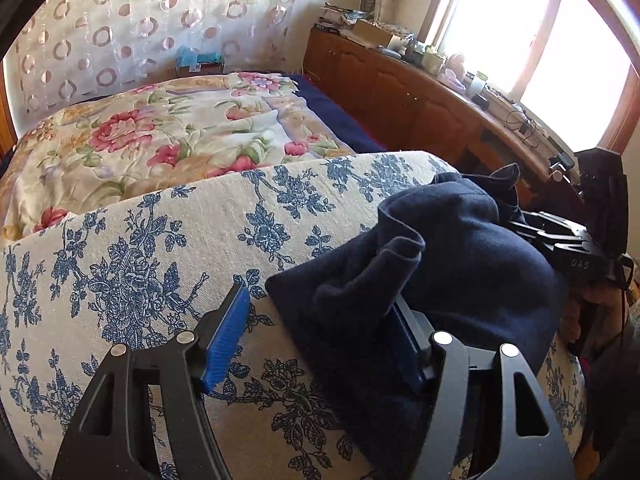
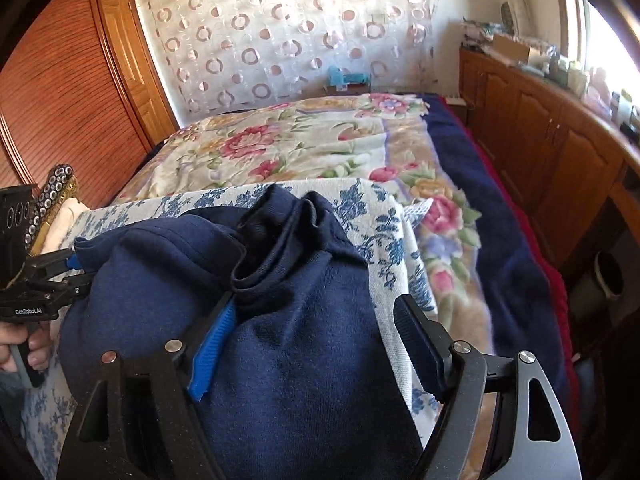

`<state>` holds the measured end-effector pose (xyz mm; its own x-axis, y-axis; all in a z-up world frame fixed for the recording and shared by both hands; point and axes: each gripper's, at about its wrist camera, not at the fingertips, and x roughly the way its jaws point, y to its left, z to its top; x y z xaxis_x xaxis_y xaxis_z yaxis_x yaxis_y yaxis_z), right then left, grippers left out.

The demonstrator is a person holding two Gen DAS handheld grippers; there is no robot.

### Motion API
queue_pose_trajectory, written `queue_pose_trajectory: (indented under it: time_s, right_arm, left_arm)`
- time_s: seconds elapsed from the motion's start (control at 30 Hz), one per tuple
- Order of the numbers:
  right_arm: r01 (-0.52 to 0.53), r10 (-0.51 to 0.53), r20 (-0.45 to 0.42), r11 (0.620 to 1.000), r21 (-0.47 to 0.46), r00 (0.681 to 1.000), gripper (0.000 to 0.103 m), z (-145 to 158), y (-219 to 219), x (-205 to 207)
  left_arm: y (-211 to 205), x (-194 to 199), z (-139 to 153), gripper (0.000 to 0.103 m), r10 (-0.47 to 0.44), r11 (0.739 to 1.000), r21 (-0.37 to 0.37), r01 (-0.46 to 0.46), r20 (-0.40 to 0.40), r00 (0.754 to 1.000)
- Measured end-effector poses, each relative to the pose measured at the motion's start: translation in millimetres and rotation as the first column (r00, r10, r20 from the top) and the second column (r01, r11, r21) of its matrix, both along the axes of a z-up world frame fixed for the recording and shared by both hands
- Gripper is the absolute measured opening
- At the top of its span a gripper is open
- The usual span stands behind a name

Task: Fold small clothes
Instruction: 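Grasp the shirt with the right gripper while the left gripper holds it, then lift the folded shirt with both grippers and carry it toward the patterned pillow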

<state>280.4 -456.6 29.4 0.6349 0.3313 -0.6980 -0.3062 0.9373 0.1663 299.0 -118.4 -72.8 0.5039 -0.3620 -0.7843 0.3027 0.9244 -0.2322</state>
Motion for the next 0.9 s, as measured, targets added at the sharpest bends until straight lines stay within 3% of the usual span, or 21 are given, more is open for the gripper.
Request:
queue_pose_trajectory:
  time_s: [0.03,0.2,0.27,0.37,0.5,0.67,0.9]
  right_arm:
    - [-0.005,0.005,-0.009,1.0,0.012,1.0,0.079,-3.2,-2.0,2.5]
    - [-0.057,0.059,-0.026,0.996,0.069,0.998,0.057,-10.4,-3.8,10.4]
    - [-0.096,0.101,-0.043,0.991,0.095,0.994,0.039,-13.2,-4.6,14.3]
    - [-0.137,0.143,-0.046,0.983,0.125,0.989,0.024,-16.4,-6.4,17.4]
    - [-0.139,0.137,0.026,0.989,0.056,0.99,0.021,-2.3,-0.5,6.5]
    - [-0.147,0.139,0.145,0.988,0.049,0.98,0.02,31.0,8.7,-13.8]
    - [-0.249,0.231,0.276,0.968,0.03,0.933,0.02,76.6,59.5,-30.7]
  left_arm:
    - [0.9,0.3,0.7,0.068,0.0,1.0,-0.009,0.0,-0.003,1.0]
    - [-0.1,-0.6,1.6,0.046,-0.027,0.997,-0.067,0.025,-0.028,0.999]
    - [-1.3,-2.0,3.4,0.032,-0.04,0.996,-0.081,0.038,-0.024,0.999]
    - [-0.7,-7.4,14.1,0.019,-0.054,0.992,-0.114,0.054,0.011,0.999]
    - [2.8,-21.1,38.9,0.016,-0.05,0.988,-0.144,0.061,0.078,0.996]
    - [17.3,-43.0,66.7,0.016,-0.026,0.985,-0.167,0.05,0.146,0.989]
    - [79.5,-89.1,120.1,0.016,0.082,0.981,-0.191,-0.028,0.284,0.955]
